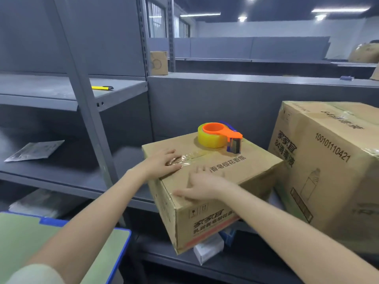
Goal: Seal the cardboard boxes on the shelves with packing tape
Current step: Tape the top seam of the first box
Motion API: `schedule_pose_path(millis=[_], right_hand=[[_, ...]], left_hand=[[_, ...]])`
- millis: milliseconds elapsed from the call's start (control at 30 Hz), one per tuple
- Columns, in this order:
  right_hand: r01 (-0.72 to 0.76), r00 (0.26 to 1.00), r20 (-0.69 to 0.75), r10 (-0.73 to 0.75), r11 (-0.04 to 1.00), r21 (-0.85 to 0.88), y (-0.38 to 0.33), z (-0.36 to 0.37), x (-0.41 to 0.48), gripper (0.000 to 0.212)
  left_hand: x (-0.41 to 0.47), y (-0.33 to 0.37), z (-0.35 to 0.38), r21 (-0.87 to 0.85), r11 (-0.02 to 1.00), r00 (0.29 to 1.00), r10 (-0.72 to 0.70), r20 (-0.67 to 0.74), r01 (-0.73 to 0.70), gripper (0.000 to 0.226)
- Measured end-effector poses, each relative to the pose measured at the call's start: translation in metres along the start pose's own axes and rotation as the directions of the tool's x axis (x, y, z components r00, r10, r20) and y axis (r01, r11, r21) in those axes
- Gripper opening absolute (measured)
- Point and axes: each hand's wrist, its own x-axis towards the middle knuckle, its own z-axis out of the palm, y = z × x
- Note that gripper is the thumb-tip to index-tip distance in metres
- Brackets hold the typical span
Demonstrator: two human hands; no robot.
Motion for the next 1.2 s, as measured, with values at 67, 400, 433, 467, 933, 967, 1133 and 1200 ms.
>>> schedule_pose_path(millis=[67,400,433,467,933,967,1133,1200], right_hand=[[-0.04,0.998,-0.04,0.042,0.997,0.069,-0.029,0.008,0.005,0.111],[0.122,0.992,-0.018,-0.124,0.989,-0.08,0.001,0.012,-0.006,0.093],[0.158,0.987,0.003,-0.158,0.985,-0.068,0.015,0.01,-0.012,0.094],[0.187,0.982,0.025,-0.186,0.981,-0.05,0.029,0.008,-0.017,0.094],[0.044,0.997,0.053,-0.051,0.99,0.137,0.121,-0.006,-0.019,0.08],[0.049,0.997,0.045,-0.055,0.989,0.137,0.121,-0.006,-0.015,0.079],[0.034,0.999,0.019,-0.037,0.989,0.146,0.124,-0.01,0.005,0.079],[0.036,0.998,0.04,-0.042,0.988,0.152,0.125,-0.012,0.012,0.081]], left_hand=[[0.001,-0.008,0.003,-0.011,1.0,1.0,0.01,-0.024,-0.01,0.051],[-0.012,0.015,0.016,0.277,0.96,0.997,-0.026,-0.079,0.047,0.055],[-0.014,0.022,0.02,0.305,0.951,0.996,-0.029,-0.09,0.055,0.057],[-0.016,0.029,0.023,0.322,0.945,0.995,-0.025,-0.098,0.055,0.061],[0.014,0.038,0.032,0.376,0.9,0.912,0.328,-0.247,-0.222,0.087],[0.017,0.035,0.032,0.378,0.898,0.912,0.331,-0.243,-0.225,0.086],[0.039,0.026,0.028,0.382,0.896,0.914,0.331,-0.233,-0.227,0.083],[0.045,0.022,0.026,0.371,0.899,0.916,0.332,-0.225,-0.235,0.081]])
